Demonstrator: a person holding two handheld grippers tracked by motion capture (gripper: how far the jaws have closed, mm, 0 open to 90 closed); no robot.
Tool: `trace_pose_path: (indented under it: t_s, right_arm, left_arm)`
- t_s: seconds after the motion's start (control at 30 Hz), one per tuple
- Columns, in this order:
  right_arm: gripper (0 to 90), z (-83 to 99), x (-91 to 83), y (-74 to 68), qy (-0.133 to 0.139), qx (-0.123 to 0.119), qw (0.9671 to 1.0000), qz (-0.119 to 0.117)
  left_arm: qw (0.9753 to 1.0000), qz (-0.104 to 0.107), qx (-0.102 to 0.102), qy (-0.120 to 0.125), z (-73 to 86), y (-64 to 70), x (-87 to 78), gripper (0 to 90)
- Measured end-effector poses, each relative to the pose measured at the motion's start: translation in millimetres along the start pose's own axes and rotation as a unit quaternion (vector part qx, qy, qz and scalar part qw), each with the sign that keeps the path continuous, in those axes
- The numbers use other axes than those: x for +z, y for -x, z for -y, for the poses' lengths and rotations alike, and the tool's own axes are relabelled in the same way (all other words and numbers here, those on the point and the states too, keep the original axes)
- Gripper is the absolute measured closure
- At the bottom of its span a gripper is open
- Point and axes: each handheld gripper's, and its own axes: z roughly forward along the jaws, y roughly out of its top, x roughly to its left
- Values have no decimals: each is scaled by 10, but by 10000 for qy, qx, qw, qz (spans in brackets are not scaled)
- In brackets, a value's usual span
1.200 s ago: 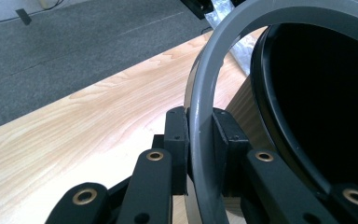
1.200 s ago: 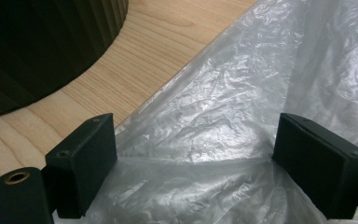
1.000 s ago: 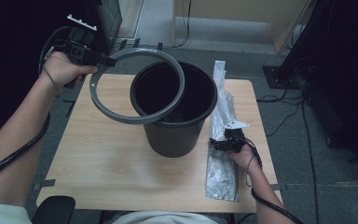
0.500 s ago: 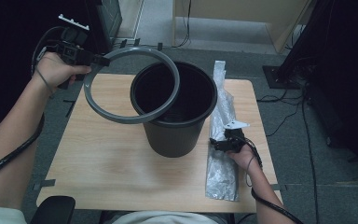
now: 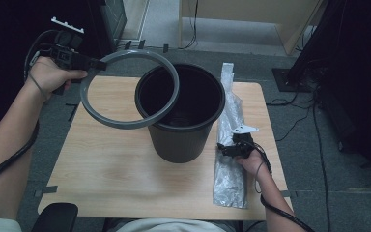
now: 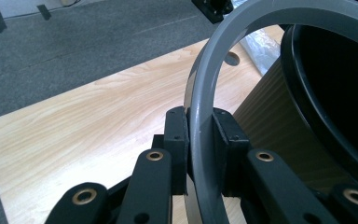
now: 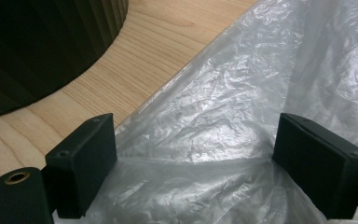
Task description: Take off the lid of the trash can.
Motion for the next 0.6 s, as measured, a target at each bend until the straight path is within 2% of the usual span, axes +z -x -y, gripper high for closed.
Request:
trace_pose_path:
  t_s: [0.4,0.6]
  right_arm:
    - [129,0,0,0,0,0,10000,0]
    - [129,0,0,0,1,-1,10000,0]
  left_arm:
    - [9999,-124,-66,34,83,-114,-124,775]
    - [9999,-127,-92,11,123,-155,-132,775]
